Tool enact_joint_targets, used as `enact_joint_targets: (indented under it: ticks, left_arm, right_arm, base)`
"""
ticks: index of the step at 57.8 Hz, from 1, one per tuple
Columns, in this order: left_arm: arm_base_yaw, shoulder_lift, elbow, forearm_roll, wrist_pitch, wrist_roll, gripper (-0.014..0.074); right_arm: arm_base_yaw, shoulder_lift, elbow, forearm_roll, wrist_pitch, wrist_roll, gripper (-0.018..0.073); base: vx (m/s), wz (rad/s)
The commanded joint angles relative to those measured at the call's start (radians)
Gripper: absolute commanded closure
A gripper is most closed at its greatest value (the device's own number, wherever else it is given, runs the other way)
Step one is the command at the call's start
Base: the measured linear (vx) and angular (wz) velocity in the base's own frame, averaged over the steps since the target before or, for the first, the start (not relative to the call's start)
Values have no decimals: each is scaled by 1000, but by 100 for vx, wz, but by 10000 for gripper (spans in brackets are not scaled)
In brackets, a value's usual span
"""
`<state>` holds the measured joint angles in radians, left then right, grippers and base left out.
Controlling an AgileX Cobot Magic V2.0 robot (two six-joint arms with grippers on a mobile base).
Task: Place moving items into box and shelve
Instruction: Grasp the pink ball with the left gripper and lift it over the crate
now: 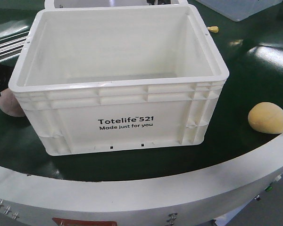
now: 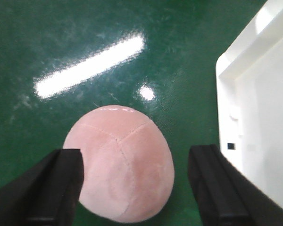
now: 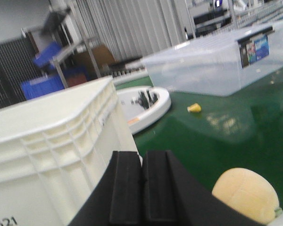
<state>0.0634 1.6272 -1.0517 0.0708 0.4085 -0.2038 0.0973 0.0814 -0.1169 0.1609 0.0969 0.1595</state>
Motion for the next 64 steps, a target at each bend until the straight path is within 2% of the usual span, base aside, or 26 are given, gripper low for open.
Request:
enact_joint_targets:
  ticks: [1,7,13,21,27,32,42,46,48,54,57,64]
  left_arm:
    - [-4,-3,-36,-4,-98,3,42]
    - [-4,33,-36,-4,-101,3,60]
    - [-4,64,-36,5,-101,18,63]
    - [-4,94,-36,5,-105,58,63]
    - [-4,117,-36,5,-106,82,63]
    - [-2,141,-36,6,-100,82,63]
    - [-2,177,-36,14,-129,82,75]
    - [-2,183,-36,14,-137,82,143]
    - [-2,185,-36,14,-136,82,207]
    - [-2,185,-36,14,-131,82,501]
    - [-2,185,-36,15,-123,84,607]
    - [-3,159,-36,12,-88,82,605]
  right_arm:
    - [-5,82,-95,9,-30,-24,567]
    - [-5,128,-158,79,-48,-4,567]
    - [-5,138,-188,160,-125,-8,567]
    - [-5,138,-197,155,-244,-28,567]
    - [-5,166,-205,152,-255,-86,566]
    - [-5,233,-233,151,-258,-180,566]
    - [-5,448,-365,152,-228,-320,564]
    - [-5,544,-427,153,-206,-361,564]
    - [-5,588,-456,153,-193,-365,564]
    - [-5,686,-524,152,-166,-368,564]
    - [-5,715,-540,152,-171,-384,564]
    - [-7,755,-553,154,-222,-463,564]
  base:
    - [0,0]
    - [0,0]
    - [0,0]
    - [0,0]
    - [0,0]
    - [0,0]
    - [0,0]
    - [0,0]
    - [0,0]
    - [0,0]
    - [0,0]
    - [0,0]
